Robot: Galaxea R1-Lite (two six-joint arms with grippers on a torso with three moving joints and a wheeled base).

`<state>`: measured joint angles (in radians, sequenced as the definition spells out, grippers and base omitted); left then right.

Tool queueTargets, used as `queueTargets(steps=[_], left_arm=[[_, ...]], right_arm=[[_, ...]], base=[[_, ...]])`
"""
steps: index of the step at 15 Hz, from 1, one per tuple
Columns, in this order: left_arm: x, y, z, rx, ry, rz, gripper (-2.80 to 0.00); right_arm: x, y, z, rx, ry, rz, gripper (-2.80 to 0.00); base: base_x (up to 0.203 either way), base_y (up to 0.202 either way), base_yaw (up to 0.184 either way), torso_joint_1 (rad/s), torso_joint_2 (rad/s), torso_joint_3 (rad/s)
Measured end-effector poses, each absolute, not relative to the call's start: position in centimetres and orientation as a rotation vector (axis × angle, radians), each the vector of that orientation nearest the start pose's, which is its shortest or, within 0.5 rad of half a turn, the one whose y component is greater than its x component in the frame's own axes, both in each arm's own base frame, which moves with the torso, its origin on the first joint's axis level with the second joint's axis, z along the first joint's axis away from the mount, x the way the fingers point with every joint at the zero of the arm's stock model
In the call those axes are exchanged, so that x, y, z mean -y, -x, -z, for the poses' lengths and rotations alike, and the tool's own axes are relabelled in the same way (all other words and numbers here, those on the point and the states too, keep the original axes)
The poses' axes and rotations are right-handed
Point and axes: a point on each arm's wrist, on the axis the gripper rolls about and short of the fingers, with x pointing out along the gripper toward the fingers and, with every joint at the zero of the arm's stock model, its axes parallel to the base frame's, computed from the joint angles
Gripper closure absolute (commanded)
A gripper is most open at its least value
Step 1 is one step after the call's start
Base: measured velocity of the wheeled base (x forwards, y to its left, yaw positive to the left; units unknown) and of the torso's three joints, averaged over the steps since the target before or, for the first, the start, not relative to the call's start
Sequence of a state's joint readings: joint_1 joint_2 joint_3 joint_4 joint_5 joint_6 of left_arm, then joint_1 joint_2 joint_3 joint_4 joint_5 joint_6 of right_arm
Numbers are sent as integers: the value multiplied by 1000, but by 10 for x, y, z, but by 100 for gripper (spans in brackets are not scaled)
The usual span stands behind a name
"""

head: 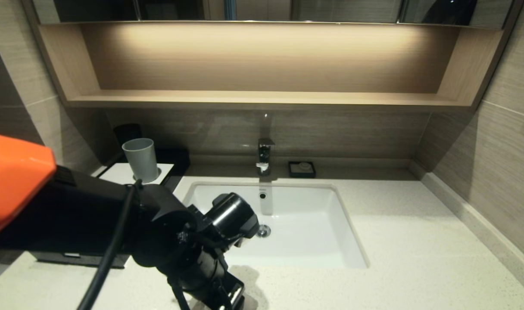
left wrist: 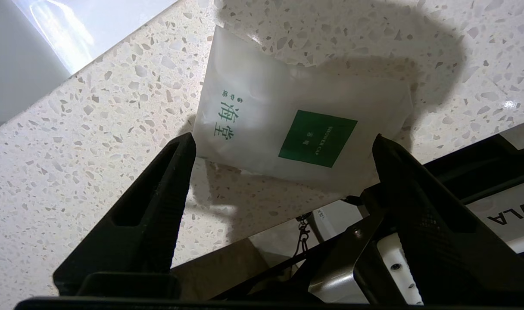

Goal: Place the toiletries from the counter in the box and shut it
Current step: Pick up the bathroom toiletry

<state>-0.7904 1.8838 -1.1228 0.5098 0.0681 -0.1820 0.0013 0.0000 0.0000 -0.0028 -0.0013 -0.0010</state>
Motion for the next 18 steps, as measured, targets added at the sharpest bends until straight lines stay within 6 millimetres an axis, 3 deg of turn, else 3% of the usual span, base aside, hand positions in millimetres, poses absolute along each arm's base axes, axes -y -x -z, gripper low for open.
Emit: queueTargets(steps=[18], left_arm=[[217,-217,-114,-1240,-361,492,-280]], right_arm=[[0,23,-76,3,1,0,0]], base=[[0,0,0,0,0,0]])
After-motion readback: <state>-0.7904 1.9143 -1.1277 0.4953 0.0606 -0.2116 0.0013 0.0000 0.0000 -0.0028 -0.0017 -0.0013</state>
